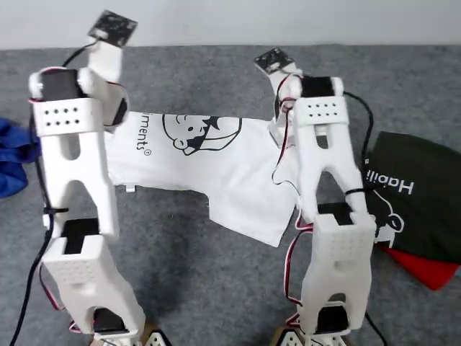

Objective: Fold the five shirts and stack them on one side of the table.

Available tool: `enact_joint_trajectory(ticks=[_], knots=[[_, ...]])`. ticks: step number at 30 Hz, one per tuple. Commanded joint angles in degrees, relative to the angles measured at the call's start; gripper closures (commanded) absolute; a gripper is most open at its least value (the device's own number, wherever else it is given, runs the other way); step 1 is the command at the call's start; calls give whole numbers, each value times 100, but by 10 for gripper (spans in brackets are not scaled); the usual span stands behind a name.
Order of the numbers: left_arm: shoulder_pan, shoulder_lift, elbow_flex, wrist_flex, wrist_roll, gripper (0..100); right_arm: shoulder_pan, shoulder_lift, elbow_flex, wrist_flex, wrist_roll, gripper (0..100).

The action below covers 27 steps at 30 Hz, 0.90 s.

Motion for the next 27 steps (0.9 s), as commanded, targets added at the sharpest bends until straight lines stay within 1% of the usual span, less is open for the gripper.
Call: enact_joint_trajectory(ticks=[1,6,12,15,17,23,27], knots=[[360,-369,-13,149,53,993,92,-857,-404,831,-44,990],[1020,-343,136,149,44,992,699,-1868,-132,840,-53,990],[1943,-325,1007,141,9,991,1736,-3231,1213,840,-18,990],[2444,-378,1437,141,-167,936,2237,-3837,1952,831,-9,990],[2804,-378,1604,141,-141,890,2501,-4154,2374,831,-9,990],[3807,-255,2123,97,-185,840,2888,-4804,3279,822,-9,990],[4132,167,2343,-62,-105,833,2958,-5051,3613,822,-9,990]])
